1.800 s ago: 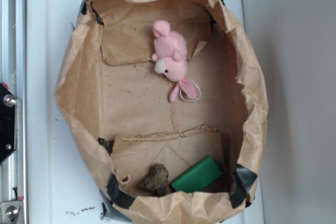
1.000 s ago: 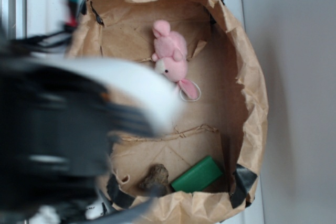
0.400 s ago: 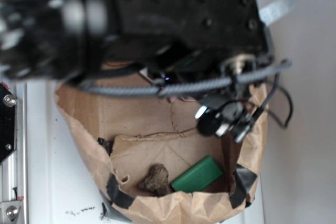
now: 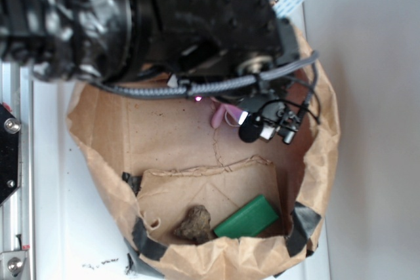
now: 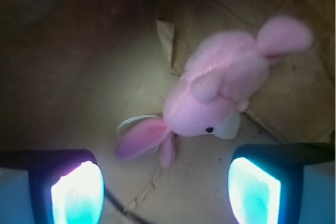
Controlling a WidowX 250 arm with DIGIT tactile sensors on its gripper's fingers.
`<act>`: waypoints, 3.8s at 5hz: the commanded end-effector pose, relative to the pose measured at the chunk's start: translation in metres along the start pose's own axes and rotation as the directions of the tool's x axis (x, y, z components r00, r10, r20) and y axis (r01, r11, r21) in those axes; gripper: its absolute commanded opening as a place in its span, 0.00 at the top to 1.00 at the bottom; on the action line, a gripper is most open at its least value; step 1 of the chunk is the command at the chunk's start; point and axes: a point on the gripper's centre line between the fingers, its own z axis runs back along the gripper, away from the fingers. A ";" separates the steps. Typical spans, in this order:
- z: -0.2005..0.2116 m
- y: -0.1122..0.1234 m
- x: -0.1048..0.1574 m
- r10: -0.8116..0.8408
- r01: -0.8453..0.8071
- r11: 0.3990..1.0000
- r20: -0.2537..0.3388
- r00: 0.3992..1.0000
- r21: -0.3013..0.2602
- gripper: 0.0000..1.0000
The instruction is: Grab the pink bunny.
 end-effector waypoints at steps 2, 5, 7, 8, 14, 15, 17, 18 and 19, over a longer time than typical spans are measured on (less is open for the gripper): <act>-0.018 0.022 0.009 0.066 -0.074 0.995 0.129 0.989 0.063 0.00; -0.018 0.025 0.013 0.220 -0.242 0.960 0.154 0.963 0.140 0.00; -0.006 0.039 0.018 0.123 -0.151 0.976 0.175 0.977 0.157 1.00; 0.002 0.048 0.016 0.070 -0.095 0.984 0.165 0.984 0.151 1.00; 0.025 0.066 0.036 0.079 -0.085 0.992 0.063 0.995 0.092 0.00; 0.025 0.065 0.047 0.129 -0.133 0.986 0.041 0.991 0.099 0.00; 0.026 0.064 0.068 0.227 -0.228 0.969 0.023 0.974 0.097 0.00; 0.023 0.061 0.066 0.231 -0.235 0.966 0.049 0.972 0.111 0.00; 0.020 0.059 0.058 0.212 -0.220 0.969 0.079 0.974 0.117 0.00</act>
